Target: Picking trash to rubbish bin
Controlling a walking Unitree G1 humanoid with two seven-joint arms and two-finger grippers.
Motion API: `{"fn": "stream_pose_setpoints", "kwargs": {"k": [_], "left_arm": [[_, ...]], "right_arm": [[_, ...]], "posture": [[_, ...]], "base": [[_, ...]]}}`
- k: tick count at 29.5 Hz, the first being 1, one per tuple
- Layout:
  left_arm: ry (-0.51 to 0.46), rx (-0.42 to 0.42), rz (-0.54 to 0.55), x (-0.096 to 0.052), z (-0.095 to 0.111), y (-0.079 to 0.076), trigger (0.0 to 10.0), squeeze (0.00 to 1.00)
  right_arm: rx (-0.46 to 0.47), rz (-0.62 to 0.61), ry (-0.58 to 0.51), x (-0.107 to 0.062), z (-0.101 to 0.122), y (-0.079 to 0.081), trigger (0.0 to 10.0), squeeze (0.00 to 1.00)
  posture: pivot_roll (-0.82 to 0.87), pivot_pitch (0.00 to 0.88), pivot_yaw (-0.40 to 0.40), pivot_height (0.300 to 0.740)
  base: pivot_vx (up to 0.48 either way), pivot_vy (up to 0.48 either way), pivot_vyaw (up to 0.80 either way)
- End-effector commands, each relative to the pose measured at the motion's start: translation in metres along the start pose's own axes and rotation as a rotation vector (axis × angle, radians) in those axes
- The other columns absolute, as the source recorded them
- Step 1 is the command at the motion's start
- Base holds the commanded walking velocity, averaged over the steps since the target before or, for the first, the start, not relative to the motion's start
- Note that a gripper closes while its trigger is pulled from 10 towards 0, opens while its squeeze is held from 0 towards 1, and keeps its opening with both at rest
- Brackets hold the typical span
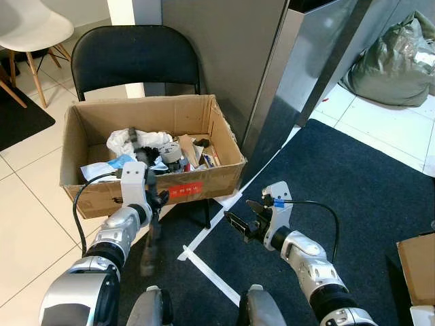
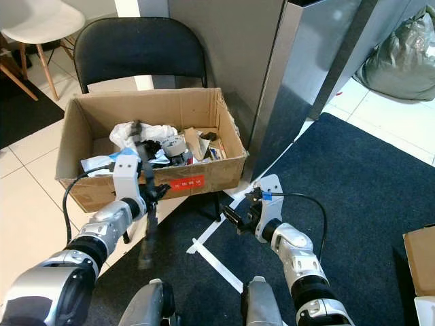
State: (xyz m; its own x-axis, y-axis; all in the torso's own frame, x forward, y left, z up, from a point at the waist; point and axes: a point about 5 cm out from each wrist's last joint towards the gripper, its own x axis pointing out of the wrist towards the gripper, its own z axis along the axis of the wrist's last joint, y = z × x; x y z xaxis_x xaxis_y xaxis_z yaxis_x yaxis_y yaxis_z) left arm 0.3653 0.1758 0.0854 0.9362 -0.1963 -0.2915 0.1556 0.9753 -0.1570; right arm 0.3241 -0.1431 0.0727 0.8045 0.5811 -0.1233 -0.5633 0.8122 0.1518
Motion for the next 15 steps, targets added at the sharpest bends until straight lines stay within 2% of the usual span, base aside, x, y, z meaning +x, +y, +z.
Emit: {"fn": "stream_pose_setpoints", "kwargs": {"k": [1, 15], "left_arm": [[0.009, -0.004, 0.026, -0.001, -0.002, 0.004, 0.0, 0.00], [-0.080, 0.019, 0.089, -0.002, 0.014, 0.013, 0.0, 0.00]], "right_arm": [[-0.003, -0.006, 0.008, -0.002, -0.001, -0.002, 10.0, 0.00], [-0.002, -0.009, -0.002, -0.001, 0.002, -0.002, 10.0, 0.00]], "posture": [[-0.02, 0.188, -0.047, 0.630], [-0.01, 0.180, -0.045, 0.630]], "base": [[0.000, 0.000, 0.00], [0.000, 0.000, 0.00]]}}
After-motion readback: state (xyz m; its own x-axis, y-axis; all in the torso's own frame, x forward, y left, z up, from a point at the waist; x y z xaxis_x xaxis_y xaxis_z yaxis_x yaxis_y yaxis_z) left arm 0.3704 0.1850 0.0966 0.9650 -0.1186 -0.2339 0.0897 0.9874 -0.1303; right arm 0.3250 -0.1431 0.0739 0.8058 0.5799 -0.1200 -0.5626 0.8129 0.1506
